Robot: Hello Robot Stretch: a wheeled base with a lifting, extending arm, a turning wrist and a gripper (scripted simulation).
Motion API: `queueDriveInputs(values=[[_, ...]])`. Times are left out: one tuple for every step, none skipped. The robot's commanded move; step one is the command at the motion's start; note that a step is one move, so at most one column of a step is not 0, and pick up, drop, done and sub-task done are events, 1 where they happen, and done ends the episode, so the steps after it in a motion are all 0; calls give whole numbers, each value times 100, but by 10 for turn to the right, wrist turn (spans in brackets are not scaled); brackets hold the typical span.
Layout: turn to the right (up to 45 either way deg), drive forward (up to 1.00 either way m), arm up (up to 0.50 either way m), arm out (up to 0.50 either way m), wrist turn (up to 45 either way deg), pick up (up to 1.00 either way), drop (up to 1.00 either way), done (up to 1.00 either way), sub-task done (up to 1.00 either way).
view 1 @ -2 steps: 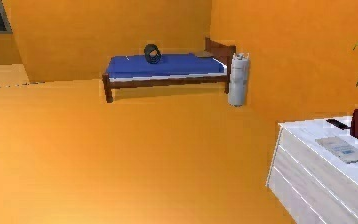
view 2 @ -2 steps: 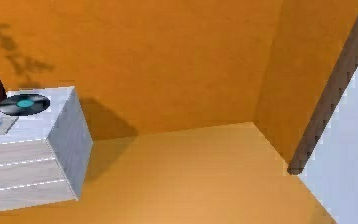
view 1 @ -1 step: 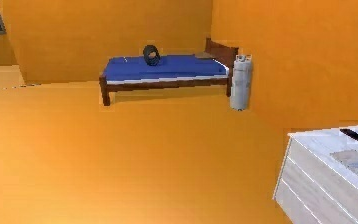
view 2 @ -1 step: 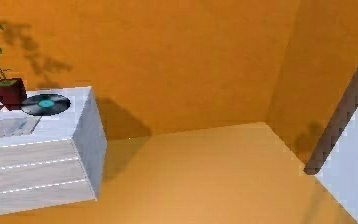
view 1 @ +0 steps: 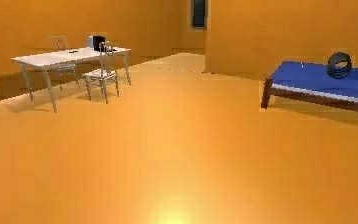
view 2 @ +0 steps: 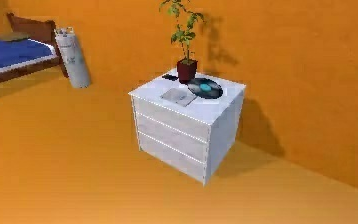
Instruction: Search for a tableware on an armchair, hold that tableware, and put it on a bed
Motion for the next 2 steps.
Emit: queueDriveInputs(values=[[-450, 0, 0, 0, 0, 0, 0, 0, 0], [150, 0, 0, 0, 0, 0, 0, 0, 0]])
